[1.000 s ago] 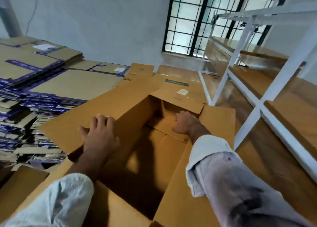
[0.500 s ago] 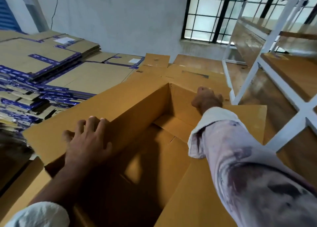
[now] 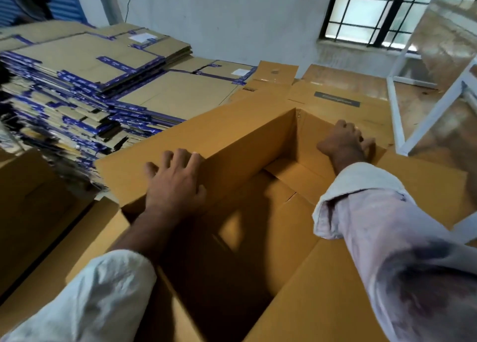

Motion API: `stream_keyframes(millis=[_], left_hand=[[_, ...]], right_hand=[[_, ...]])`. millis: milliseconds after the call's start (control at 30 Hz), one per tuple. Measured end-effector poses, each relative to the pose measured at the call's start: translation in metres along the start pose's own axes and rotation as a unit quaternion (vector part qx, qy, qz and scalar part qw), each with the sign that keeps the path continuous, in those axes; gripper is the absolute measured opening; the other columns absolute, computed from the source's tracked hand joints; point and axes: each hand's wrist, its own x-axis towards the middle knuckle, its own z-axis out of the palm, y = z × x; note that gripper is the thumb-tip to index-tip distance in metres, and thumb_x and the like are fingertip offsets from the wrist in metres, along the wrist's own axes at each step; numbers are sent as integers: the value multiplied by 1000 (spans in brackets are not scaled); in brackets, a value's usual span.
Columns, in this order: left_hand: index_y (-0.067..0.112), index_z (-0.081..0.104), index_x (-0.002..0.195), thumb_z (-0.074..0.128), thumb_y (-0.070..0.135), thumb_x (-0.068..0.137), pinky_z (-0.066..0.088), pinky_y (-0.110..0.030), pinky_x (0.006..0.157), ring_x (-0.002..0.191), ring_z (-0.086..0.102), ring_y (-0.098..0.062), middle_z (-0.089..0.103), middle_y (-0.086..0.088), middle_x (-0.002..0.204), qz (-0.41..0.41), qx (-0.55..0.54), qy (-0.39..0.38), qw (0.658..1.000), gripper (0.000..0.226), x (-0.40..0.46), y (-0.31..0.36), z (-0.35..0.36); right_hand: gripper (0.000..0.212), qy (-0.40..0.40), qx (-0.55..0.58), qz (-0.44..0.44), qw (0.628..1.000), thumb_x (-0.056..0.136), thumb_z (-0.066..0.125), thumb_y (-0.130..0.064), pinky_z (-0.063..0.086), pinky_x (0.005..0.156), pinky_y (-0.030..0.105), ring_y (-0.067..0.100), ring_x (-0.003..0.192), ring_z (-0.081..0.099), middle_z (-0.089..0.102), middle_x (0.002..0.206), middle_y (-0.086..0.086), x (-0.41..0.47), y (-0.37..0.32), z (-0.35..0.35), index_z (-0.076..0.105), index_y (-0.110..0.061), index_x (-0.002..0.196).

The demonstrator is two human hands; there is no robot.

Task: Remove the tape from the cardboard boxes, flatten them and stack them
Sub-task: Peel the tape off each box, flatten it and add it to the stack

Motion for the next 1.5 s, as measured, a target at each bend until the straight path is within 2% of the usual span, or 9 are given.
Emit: stream_keyframes(millis=[333,533,733,900,1067,1200,1333,1400,1500], left_hand=[[29,40,151,47,76,90,25,-59,116,146,30,-26,34,-2,159,146,-59,-76,985,77,-37,-9,-40],[33,45,149,49,87,79,41,-51,114,132,52,-16,52,6,148,363,-176,-299,865,90,-126,-4,-53],[36,57,133,45,82,87,33,-55,107,113,61,-17,68,10,116,454,-68,-165,873,66,-174,-10,-33],[32,61,126,48,69,93,29,-55,105,124,54,-24,64,3,129,425,-68,-53,901,50,-198,-10,-23],[42,55,102,56,57,94,30,-49,100,115,55,-20,68,10,112,395,-114,-39,911,18,-218,-4,-22],[39,63,104,57,66,92,25,-44,95,111,50,-14,67,13,109,336,-252,-37,907,31,-239,4,-28],[37,67,100,63,67,88,27,-42,95,102,50,-11,65,15,100,284,-375,-31,882,32,-254,9,-44],[40,68,93,64,79,78,38,-52,100,100,59,-12,69,17,94,271,-467,-62,840,42,-259,6,-43],[32,73,94,70,76,75,49,-55,95,100,66,-17,73,11,94,258,-584,-83,765,48,-270,4,-47]], right_hand=[[55,-93,54,-176,979,94,62,-57,24,117,63,32,139,42,49,149,7,-166,-102,-104,57,-24,138],[49,-25,127,-158,979,92,64,-58,33,110,52,25,134,46,53,145,0,-256,-106,-143,60,-30,131],[44,-34,171,-91,981,90,66,-57,36,113,56,21,132,49,53,143,-4,-360,-96,-126,62,-31,126],[27,82,261,-36,961,92,68,-44,45,101,37,11,115,57,61,126,-11,-479,-76,-93,67,-32,116],[9,255,382,70,885,93,69,-19,48,63,18,0,78,63,69,88,-14,-573,-41,-51,68,-28,92],[15,190,458,180,850,95,71,-25,53,80,26,12,99,66,71,108,-5,-583,7,-9,67,-24,109],[84,-5,629,342,697,86,69,-64,55,88,43,31,131,55,48,154,8,-577,40,16,40,-25,154],[103,-58,711,332,617,75,71,-76,47,105,53,34,143,44,36,163,9,-577,49,14,34,-29,159],[126,-55,779,260,568,53,74,-90,36,115,59,34,153,27,25,169,7,-578,51,3,32,-36,159]])
